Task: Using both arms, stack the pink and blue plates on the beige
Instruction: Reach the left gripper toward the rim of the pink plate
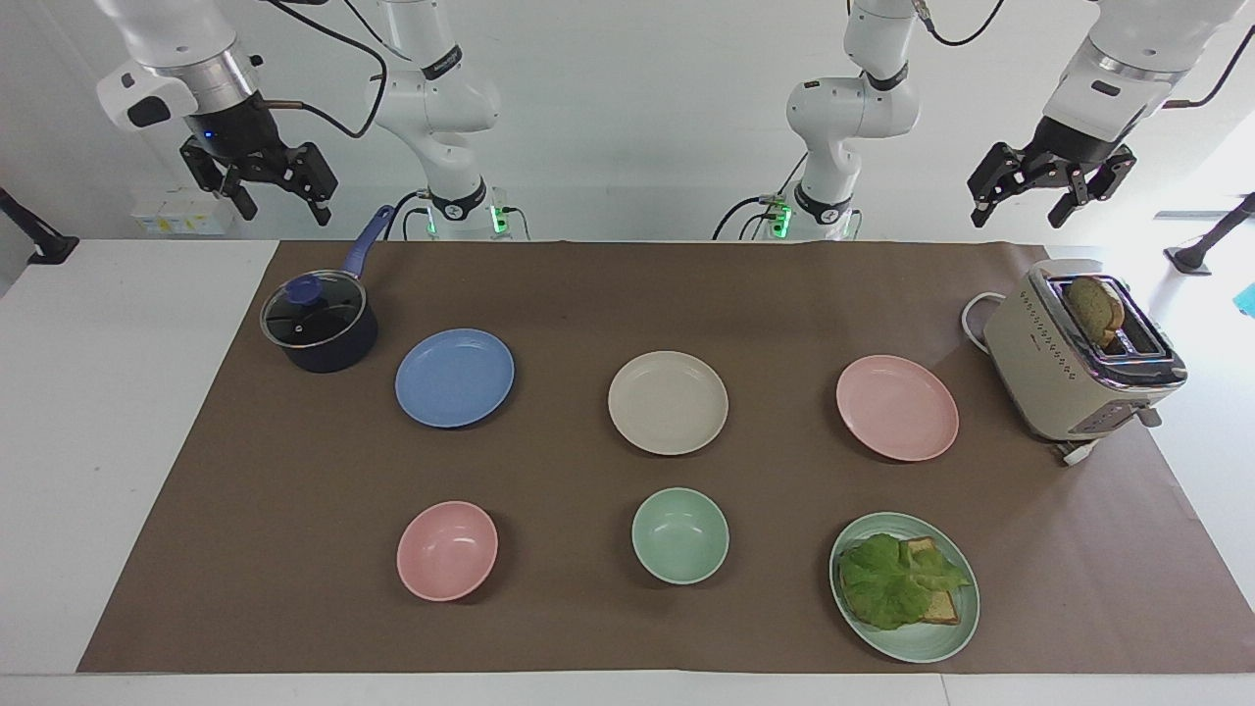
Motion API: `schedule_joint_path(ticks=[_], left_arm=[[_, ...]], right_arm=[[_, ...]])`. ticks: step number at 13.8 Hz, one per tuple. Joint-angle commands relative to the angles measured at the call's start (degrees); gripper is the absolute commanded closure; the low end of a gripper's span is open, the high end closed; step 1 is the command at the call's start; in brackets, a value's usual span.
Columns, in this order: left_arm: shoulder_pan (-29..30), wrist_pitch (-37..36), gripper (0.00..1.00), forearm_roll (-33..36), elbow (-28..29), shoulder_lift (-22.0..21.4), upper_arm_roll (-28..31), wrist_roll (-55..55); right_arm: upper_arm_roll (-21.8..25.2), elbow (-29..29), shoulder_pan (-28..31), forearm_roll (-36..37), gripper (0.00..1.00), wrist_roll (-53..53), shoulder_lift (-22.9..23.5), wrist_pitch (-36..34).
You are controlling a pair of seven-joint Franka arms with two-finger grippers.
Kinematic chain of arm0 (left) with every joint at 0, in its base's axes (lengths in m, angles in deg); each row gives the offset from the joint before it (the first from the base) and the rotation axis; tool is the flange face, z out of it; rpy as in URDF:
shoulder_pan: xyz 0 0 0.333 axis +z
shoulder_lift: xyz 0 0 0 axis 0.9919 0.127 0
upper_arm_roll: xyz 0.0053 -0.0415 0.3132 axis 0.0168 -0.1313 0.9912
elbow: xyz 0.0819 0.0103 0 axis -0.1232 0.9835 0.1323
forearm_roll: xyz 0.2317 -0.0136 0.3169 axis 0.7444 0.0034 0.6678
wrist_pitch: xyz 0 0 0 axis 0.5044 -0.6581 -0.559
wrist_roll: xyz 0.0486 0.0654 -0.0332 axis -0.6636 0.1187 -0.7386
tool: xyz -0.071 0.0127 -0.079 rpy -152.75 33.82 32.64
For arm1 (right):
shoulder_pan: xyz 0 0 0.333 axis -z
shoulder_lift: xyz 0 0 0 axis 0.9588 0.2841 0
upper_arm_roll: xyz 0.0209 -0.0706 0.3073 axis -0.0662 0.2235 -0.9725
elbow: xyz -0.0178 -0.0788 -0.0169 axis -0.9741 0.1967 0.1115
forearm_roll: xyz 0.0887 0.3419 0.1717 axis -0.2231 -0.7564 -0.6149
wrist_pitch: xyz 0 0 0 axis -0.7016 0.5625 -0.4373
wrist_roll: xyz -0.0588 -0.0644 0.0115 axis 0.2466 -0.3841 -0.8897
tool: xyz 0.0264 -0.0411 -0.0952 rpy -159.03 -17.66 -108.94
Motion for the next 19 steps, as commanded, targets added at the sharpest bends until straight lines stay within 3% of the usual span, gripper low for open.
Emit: schedule_joint_path(ticks=[1,5,8,14,19], left_arm=[[-0.05,0.74,0.0,0.29,2.01,-1.49,-0.16,-0.1],[0.48,1.44,0.0,0.29,5.77,-2.01,-0.16,-0.71],[1.27,10.82,0.0,0.2,17.36,-4.39,0.36,-0.62],[3.11,25.59,0.0,0.29,29.32,-3.51,0.36,-0.63],[4.87,32.81,0.0,0.29,32.33,3.15,0.36,-0.89]], right_arm=[[-0.37,-0.94,0.57,-0.29,0.0,0.95,-0.82,0.96],[-0.37,-1.03,0.57,-0.29,0.0,0.95,-0.82,1.14],[-0.37,-1.03,0.57,-0.29,0.0,0.95,-0.82,1.05],[-0.37,-1.03,0.57,-0.29,0.0,0.95,-0.82,1.05],[-0.37,-1.03,0.66,-0.29,0.0,0.87,-0.82,0.96]])
